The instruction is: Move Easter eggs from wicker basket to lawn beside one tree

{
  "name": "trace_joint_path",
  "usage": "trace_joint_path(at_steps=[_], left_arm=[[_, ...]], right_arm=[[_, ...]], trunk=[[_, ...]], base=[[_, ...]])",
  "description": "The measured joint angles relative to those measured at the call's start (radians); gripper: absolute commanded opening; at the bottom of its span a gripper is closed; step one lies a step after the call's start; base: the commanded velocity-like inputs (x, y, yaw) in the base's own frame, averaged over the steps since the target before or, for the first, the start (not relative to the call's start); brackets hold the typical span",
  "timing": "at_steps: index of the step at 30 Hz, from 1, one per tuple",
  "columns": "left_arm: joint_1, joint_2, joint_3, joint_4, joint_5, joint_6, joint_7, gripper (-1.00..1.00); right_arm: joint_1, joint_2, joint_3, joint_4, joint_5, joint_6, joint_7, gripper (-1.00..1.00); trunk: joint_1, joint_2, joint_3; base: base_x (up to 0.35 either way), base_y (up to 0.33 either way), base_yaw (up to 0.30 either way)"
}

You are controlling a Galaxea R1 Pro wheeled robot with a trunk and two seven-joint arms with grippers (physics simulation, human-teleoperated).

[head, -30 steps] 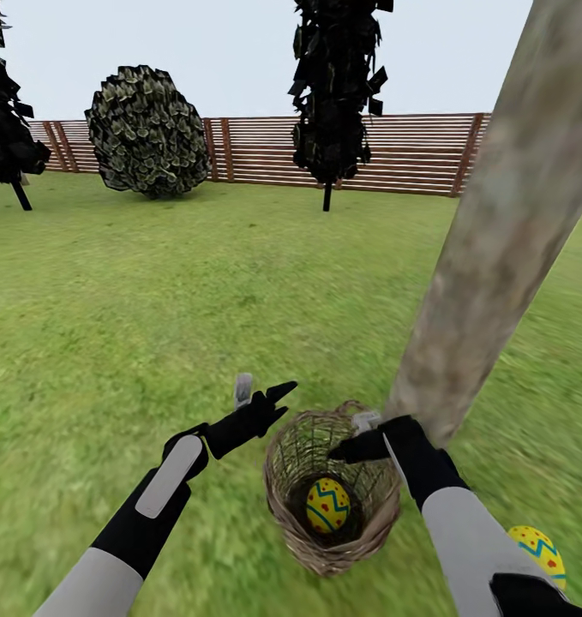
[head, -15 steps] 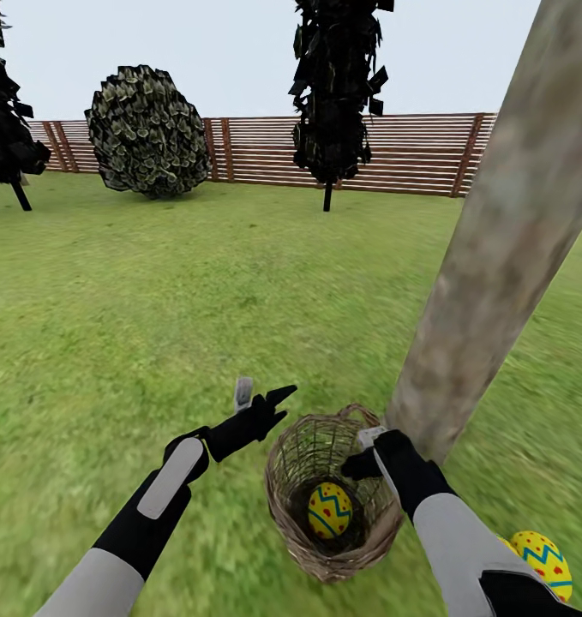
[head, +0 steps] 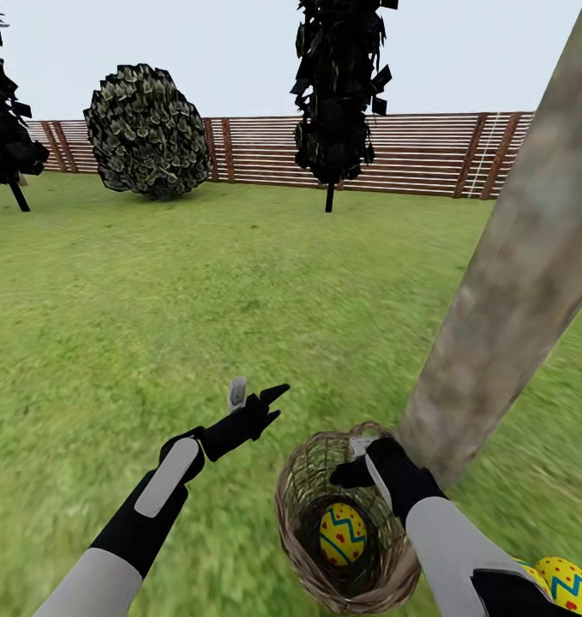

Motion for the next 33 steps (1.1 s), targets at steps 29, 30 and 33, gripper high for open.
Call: trace_joint_path(at_steps=[29,30,33], left_arm=[[0.0,0.001,0.001,0.02,-0.002,0.0,0.002,1.0],[0.0,0.001,0.001,0.024,-0.002,0.0,0.002,1.0],[0.0,0.001,0.001,0.026,-0.002,0.0,0.002,1.0]], right_arm=[[-0.002,0.006,-0.144,0.12,-0.149,-0.084,-0.206,1.0],[-0.004,0.007,-0.144,0.12,-0.149,-0.107,-0.207,1.0],[-0.004,0.007,-0.144,0.12,-0.149,-0.118,-0.208,1.0]], trunk=[[0.111,-0.203,-0.091],[0.115,-0.21,-0.094],[0.127,-0.231,-0.103]], base=[[0.0,0.0,0.0],[0.0,0.0,0.0],[0.0,0.0,0.0]])
